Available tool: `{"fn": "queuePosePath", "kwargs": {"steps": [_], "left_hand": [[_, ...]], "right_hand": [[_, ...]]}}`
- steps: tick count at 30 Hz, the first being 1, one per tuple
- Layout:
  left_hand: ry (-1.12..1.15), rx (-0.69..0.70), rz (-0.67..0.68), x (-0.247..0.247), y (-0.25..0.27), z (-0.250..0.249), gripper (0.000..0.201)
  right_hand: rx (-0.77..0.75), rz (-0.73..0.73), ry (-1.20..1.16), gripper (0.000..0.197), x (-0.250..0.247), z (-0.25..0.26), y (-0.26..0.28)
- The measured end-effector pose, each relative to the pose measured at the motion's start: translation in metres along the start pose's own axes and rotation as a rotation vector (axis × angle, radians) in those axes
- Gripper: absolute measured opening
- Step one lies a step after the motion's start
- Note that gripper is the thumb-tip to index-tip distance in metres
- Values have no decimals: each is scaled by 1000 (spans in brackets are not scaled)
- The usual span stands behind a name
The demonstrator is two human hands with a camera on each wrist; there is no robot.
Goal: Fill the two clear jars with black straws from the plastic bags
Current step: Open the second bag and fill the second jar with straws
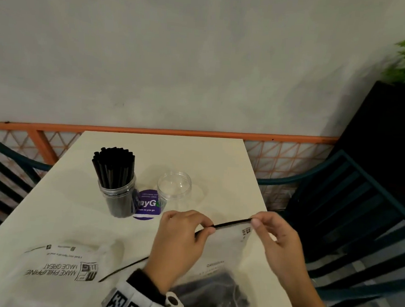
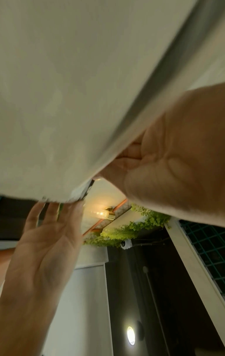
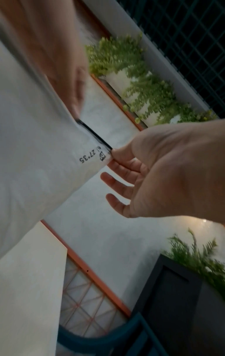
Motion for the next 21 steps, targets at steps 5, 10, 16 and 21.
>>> {"fn": "queuePosePath", "kwargs": {"steps": [5,10,16,21], "left_hand": [[-173,-72,-70,-48,11,39,11],[-210,-250,-155,-82,24,71,6],[194,-352,-191,-59,29,72,15],[73,-340,-160,-37,33,78,39]], "right_hand": [[65,-73,-137,17,-29,-3,-15],[59,-122,-232,13,-39,2,-21],[52,6,-273,38,-10,0,-17],[96,-27,-122,23,3,-9,-10]]}}
Point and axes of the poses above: each hand's wrist, its own y-axis away from the middle knuckle, its own x-axis out of the palm, z = x × y, the point moved 7 cm from there along -y, towards the middle knuckle, and after that the axes turned 11 degrees about x, right-handed, at the moved point
